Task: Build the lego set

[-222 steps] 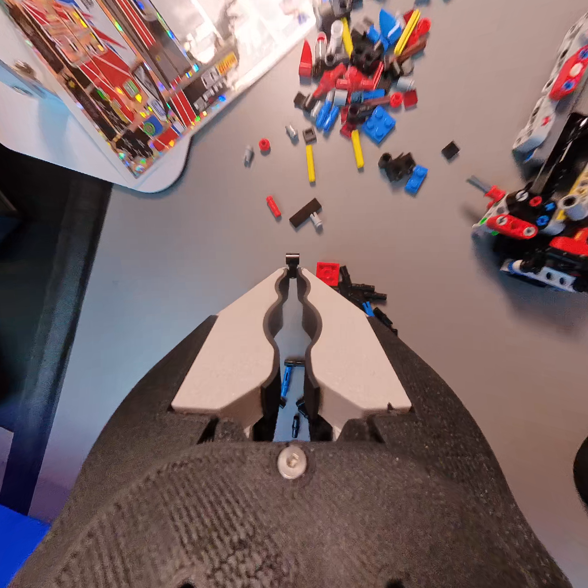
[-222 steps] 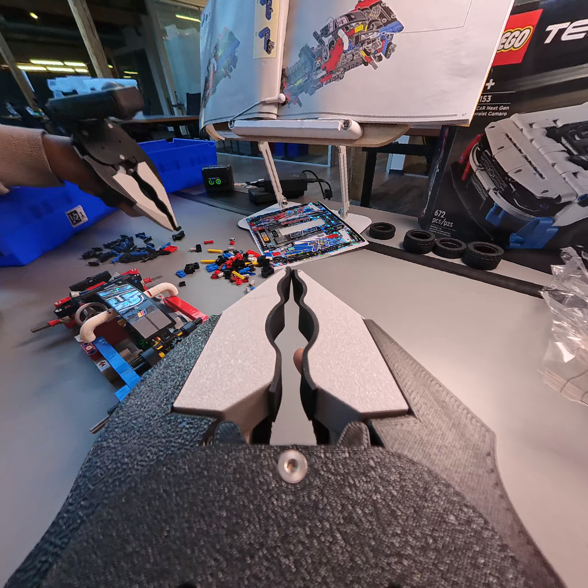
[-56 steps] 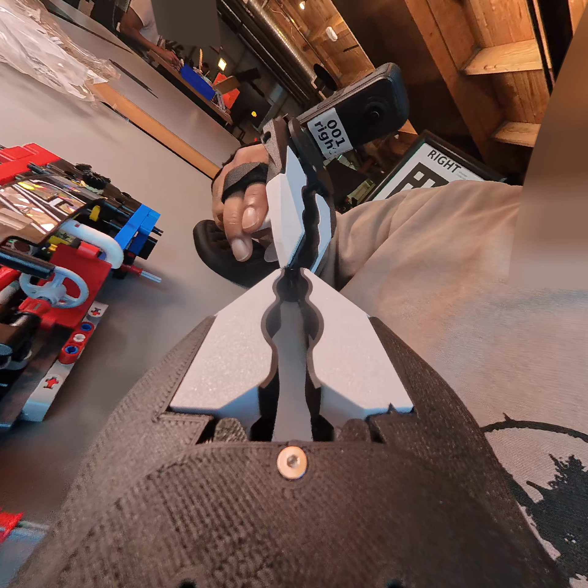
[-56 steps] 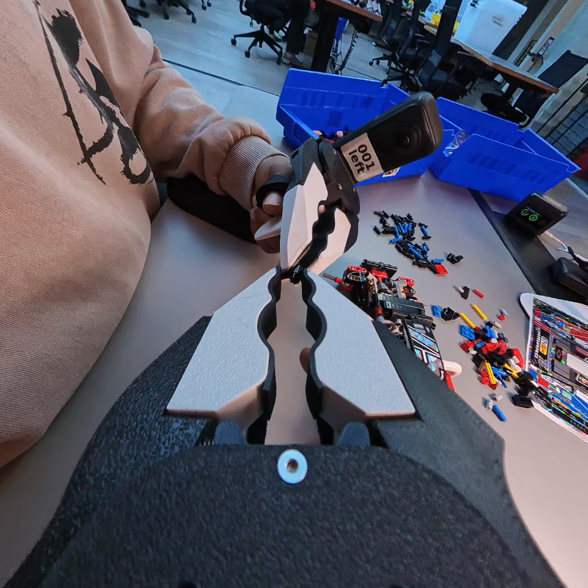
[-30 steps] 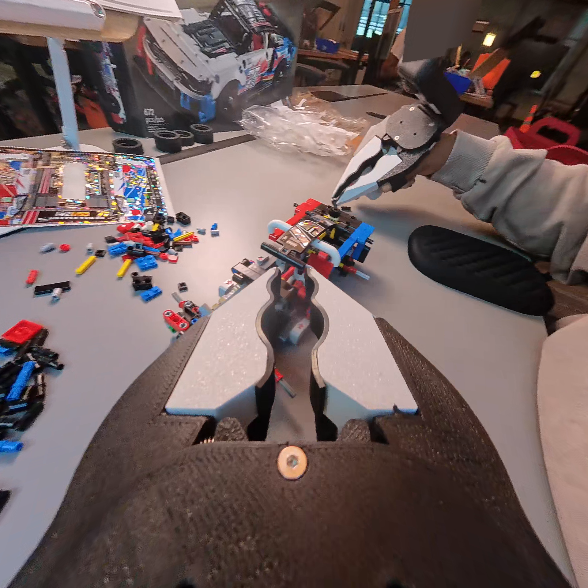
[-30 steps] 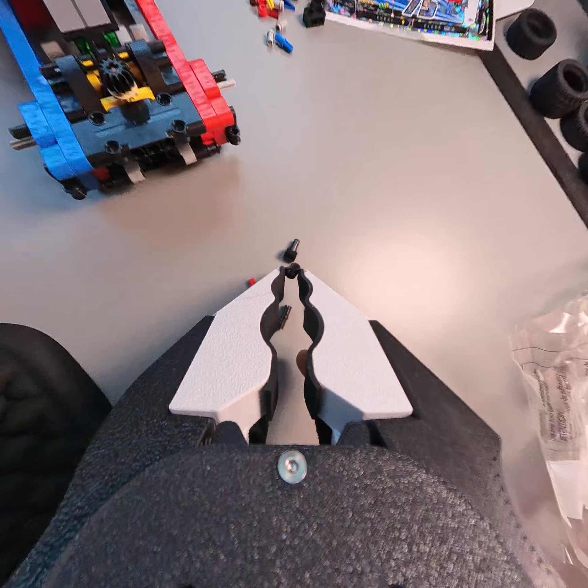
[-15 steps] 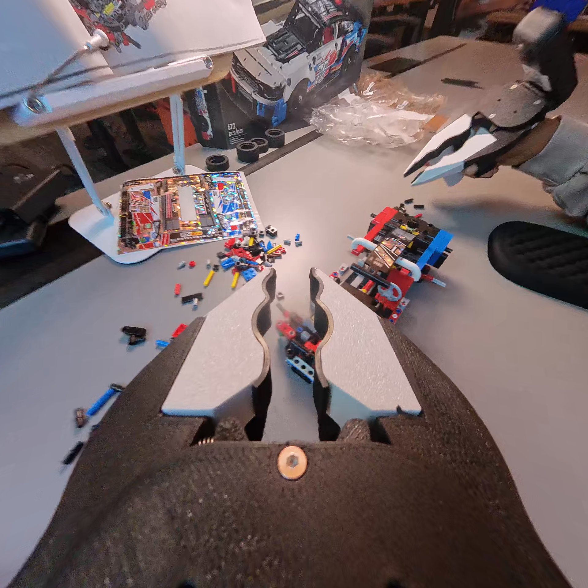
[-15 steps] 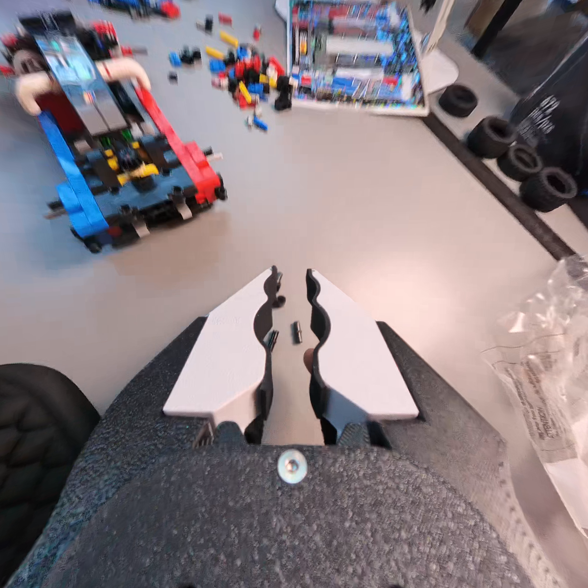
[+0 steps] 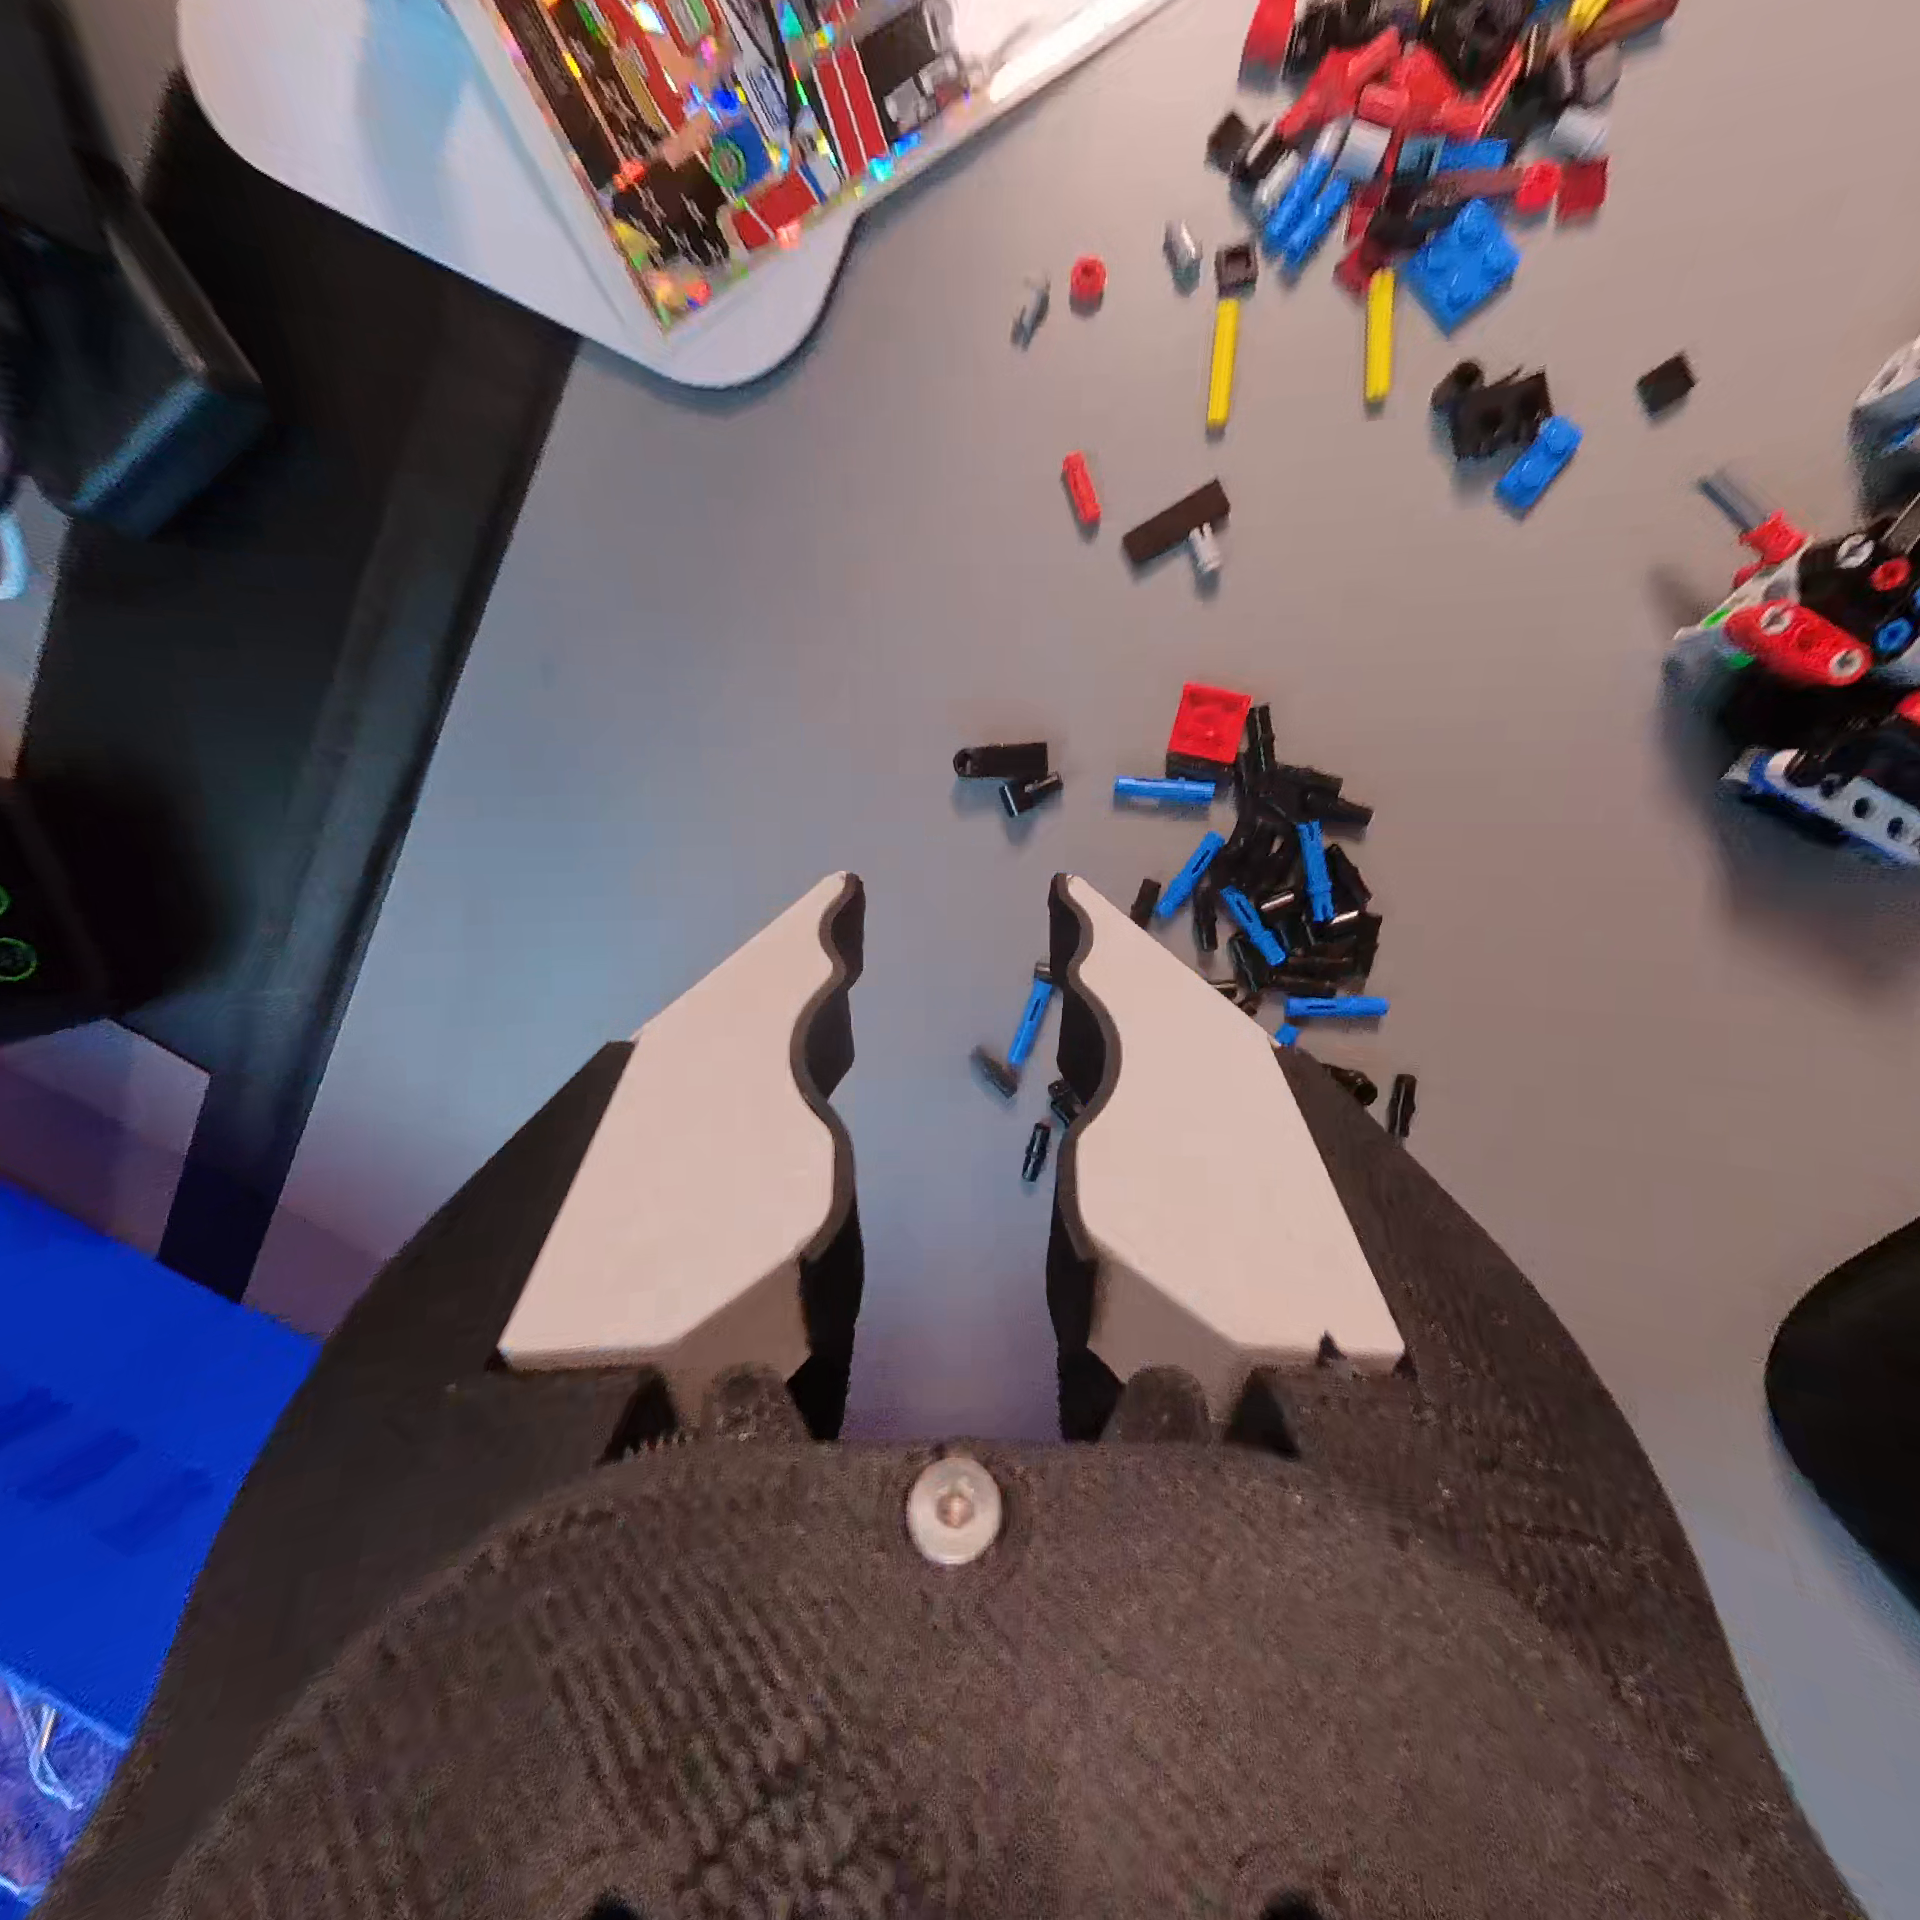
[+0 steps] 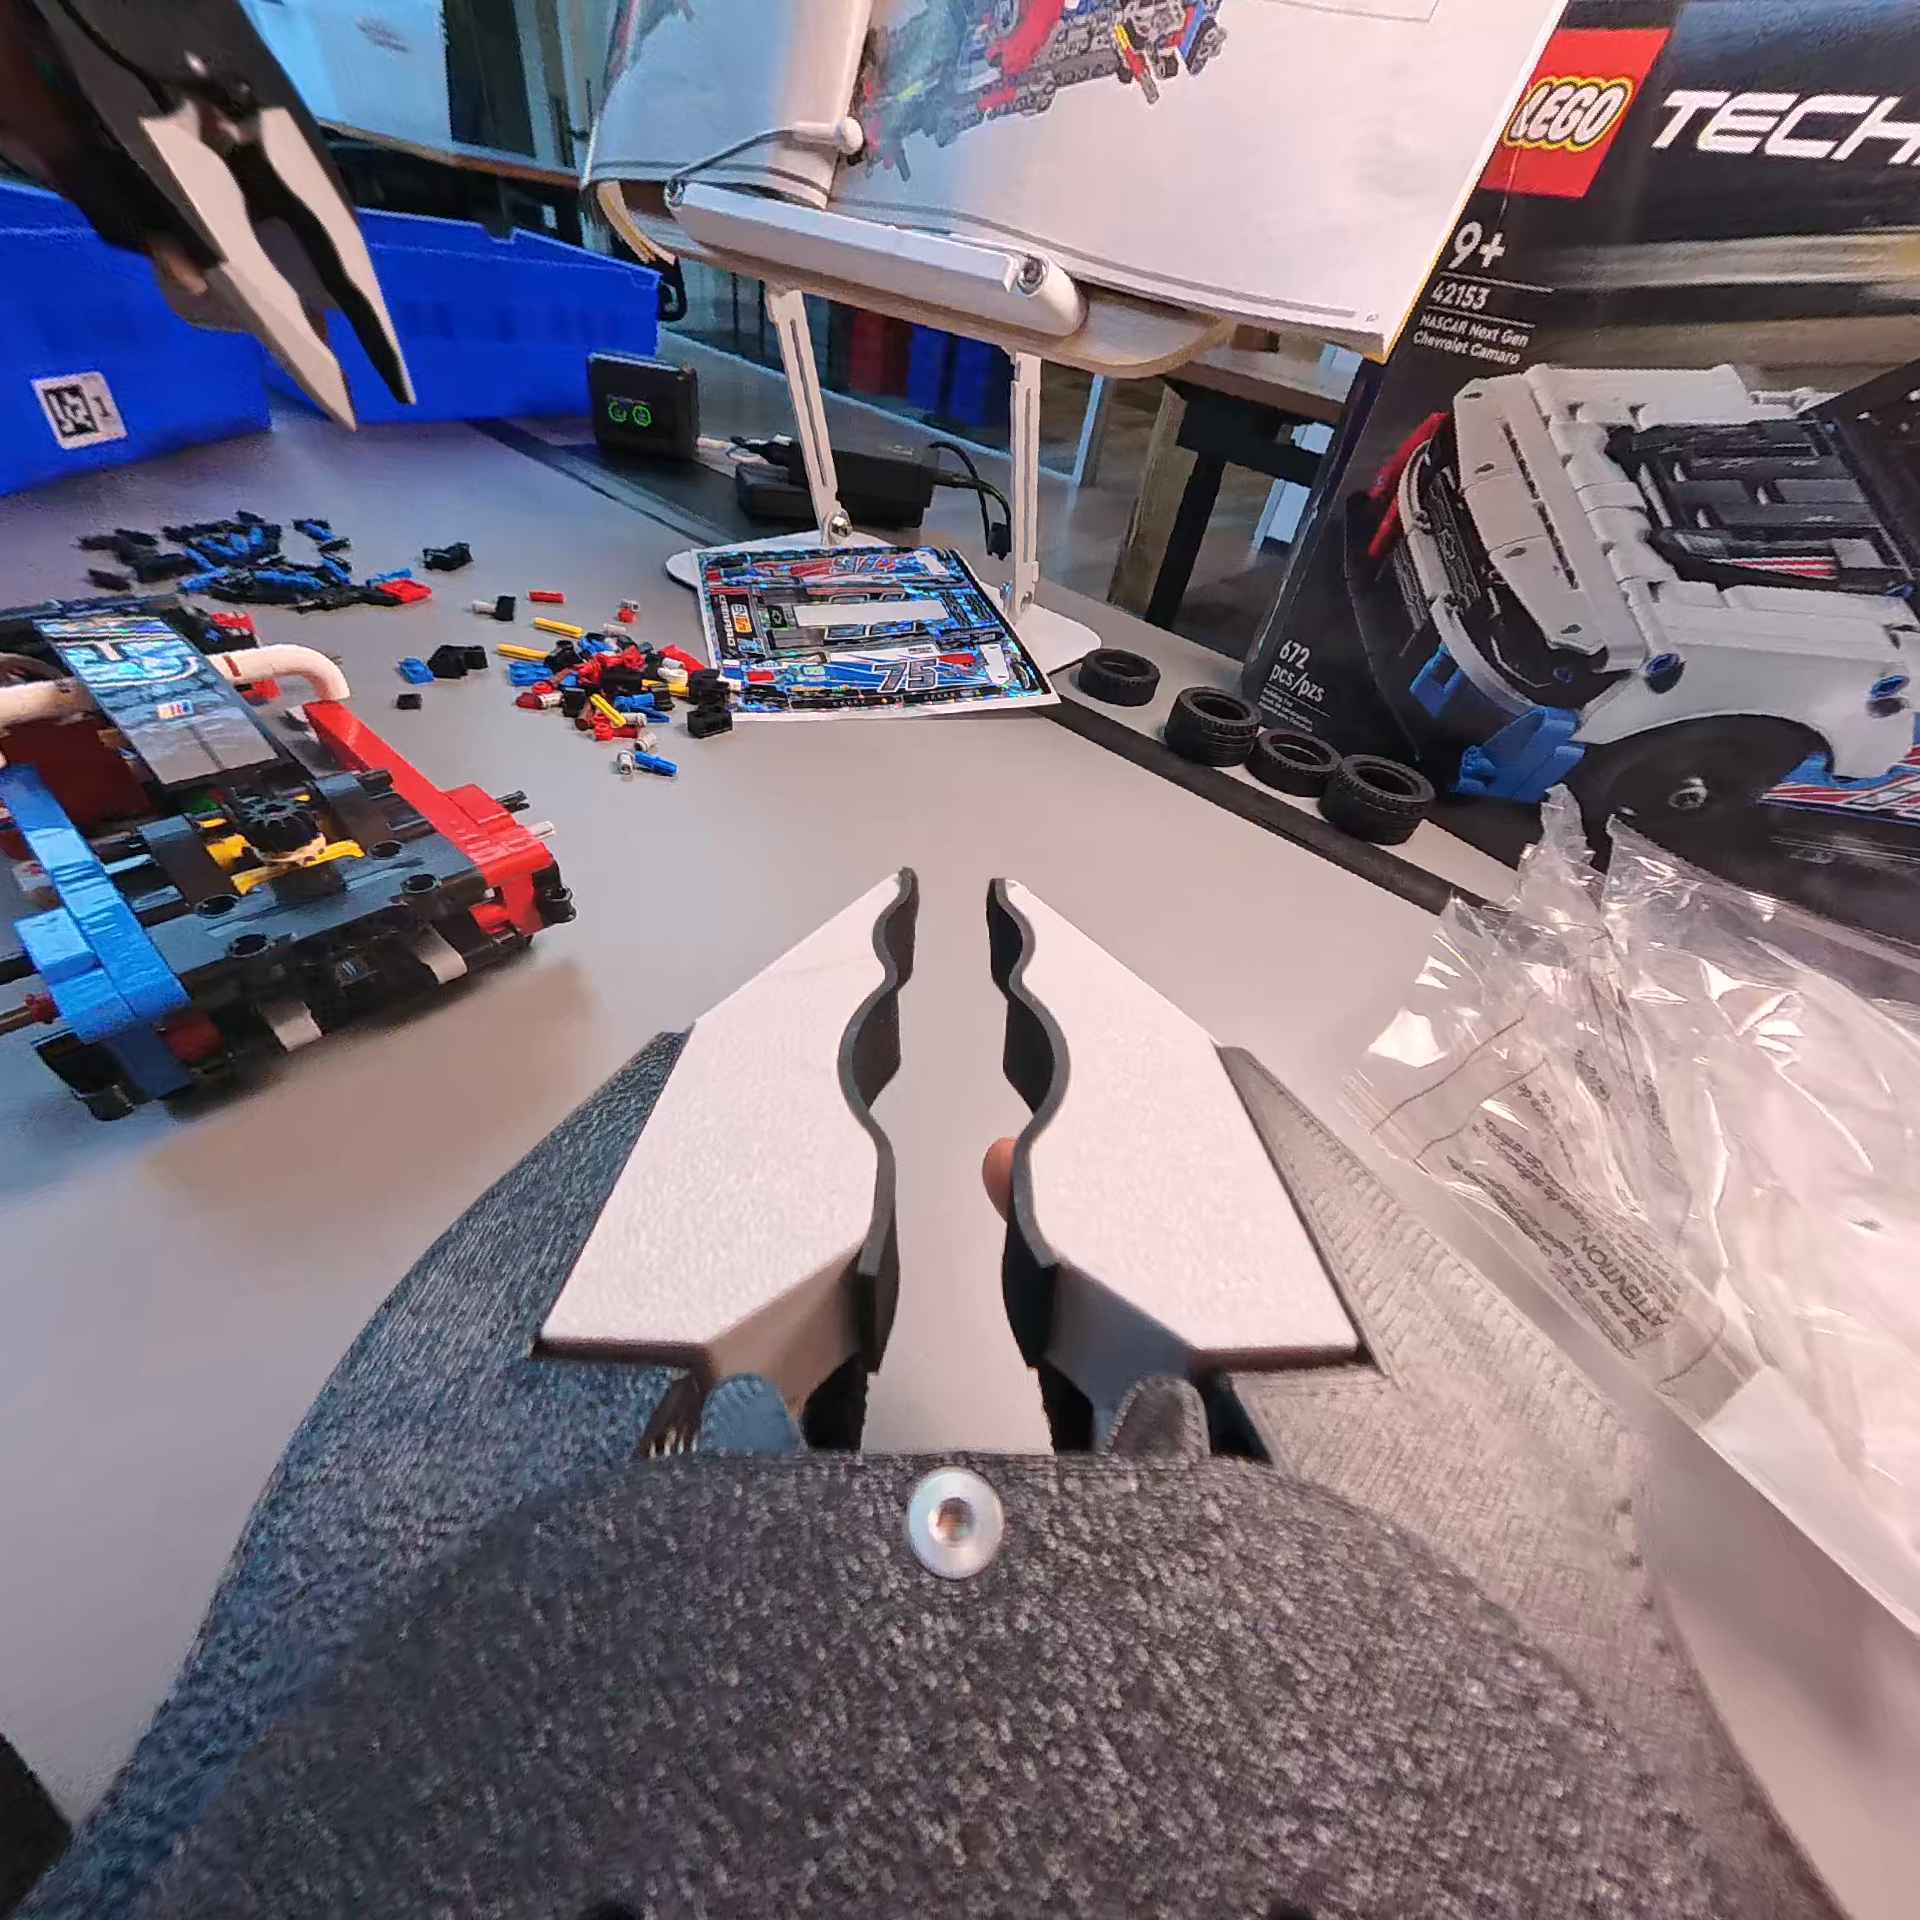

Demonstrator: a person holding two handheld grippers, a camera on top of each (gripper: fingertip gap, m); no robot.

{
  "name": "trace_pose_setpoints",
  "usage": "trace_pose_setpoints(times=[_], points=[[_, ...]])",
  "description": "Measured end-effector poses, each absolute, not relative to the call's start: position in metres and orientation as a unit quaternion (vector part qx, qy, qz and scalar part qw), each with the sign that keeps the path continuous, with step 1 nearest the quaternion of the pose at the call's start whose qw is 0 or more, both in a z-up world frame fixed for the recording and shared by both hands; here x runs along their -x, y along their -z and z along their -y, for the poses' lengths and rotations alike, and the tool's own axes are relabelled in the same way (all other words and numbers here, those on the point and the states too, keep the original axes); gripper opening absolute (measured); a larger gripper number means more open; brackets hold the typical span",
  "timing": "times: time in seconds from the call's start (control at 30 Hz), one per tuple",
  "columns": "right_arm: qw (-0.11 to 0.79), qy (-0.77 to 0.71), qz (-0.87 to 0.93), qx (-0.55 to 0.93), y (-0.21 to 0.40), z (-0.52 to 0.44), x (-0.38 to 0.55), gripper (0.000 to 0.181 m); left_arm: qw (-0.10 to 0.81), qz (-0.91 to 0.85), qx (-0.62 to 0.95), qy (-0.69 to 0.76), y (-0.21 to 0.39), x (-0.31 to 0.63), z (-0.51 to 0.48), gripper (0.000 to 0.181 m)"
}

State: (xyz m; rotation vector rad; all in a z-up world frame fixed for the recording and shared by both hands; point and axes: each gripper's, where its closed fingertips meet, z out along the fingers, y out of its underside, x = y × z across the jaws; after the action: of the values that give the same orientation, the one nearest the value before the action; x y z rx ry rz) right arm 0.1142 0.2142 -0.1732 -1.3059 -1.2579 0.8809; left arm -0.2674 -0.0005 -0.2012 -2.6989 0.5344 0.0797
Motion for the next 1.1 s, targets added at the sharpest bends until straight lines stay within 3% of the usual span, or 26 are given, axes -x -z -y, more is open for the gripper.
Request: trace_pose_setpoints(times=[0.03, 0.2, 0.47, 0.73, 1.1], points=[[0.537, -0.367, 0.527, 0.548, 0.174, -0.215, -0.115, 0.011, 0.176, -0.201, 0.963, -0.02, 0.209, 0.27, 0.003, 0.031], [0.536, -0.364, 0.531, 0.546, 0.175, -0.213, -0.114, 0.009, 0.103, -0.254, 0.961, 0.024, 0.238, 0.26, 0.016, 0.026], [0.536, -0.351, 0.546, 0.54, 0.179, -0.209, -0.112, 0.008, 0.07, -0.312, 0.945, 0.061, 0.25, 0.234, 0.032, 0.012], [0.534, -0.345, 0.553, 0.538, 0.181, -0.207, -0.11, 0.008, 0.131, -0.357, 0.923, 0.058, 0.249, 0.21, 0.028, 0.007], [0.53, -0.343, 0.559, 0.538, 0.182, -0.205, -0.11, 0.007, 0.125, -0.364, 0.921, 0.058, 0.256, 0.207, 0.021, 0.003]])
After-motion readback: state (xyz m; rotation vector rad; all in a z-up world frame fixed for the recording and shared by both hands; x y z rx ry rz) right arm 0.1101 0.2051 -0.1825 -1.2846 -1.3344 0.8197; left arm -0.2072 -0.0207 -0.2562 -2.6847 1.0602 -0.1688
